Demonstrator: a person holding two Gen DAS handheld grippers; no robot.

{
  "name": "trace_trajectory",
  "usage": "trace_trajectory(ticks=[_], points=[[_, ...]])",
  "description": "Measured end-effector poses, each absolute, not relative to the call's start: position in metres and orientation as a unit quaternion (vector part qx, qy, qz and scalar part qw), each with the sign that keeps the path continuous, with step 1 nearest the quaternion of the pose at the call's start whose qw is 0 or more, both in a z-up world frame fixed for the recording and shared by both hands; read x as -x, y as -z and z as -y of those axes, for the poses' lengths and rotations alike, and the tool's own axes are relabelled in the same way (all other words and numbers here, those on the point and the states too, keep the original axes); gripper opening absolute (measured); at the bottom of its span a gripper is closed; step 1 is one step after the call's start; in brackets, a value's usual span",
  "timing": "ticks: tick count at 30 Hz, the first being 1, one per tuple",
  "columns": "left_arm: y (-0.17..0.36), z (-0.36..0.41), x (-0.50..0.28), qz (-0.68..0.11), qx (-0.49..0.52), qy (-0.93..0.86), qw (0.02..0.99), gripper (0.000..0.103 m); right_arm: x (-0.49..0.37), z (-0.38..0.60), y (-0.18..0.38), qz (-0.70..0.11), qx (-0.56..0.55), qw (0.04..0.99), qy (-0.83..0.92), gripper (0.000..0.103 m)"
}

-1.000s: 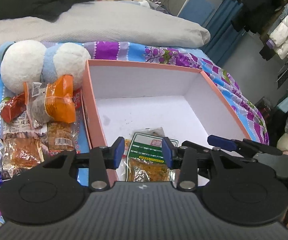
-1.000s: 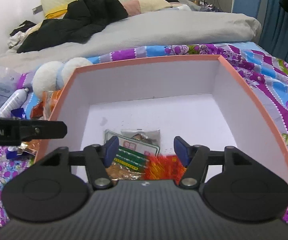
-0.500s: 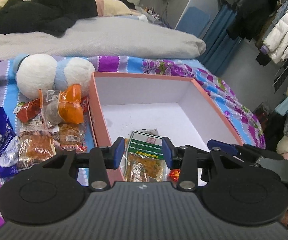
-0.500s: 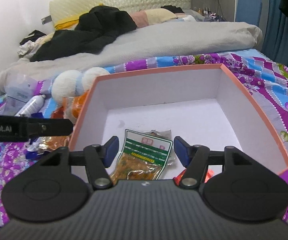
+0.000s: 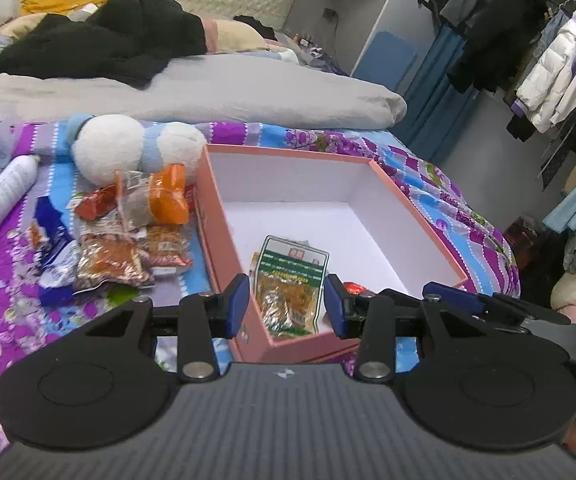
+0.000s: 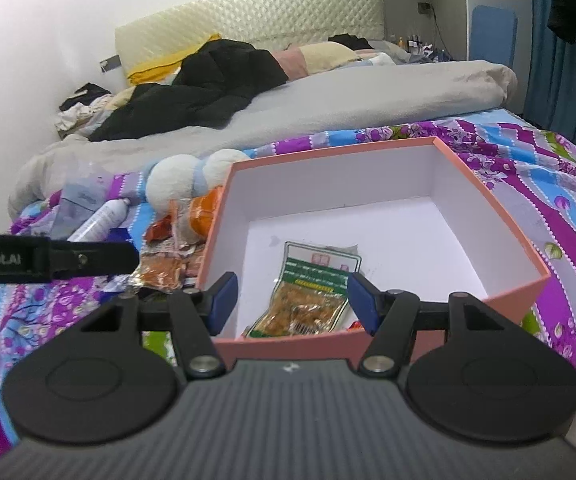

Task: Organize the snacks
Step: 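Withdraw both grippers from the box back toward the snack pile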

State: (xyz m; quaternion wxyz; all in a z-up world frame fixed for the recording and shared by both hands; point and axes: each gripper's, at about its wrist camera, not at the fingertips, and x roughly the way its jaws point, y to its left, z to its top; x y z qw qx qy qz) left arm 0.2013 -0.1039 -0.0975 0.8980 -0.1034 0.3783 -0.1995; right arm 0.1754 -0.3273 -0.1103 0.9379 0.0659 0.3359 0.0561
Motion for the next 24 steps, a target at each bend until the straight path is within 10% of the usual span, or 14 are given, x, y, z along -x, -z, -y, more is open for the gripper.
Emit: trace_trajectory(ticks=[24], points=[[0.123, -0.004, -0.064, -0.371, 0.143, 0.092, 0.913, 0.061, -0.071, 0.258, 0.101, -0.301, -0.063, 0.939, -0.155, 0.067]])
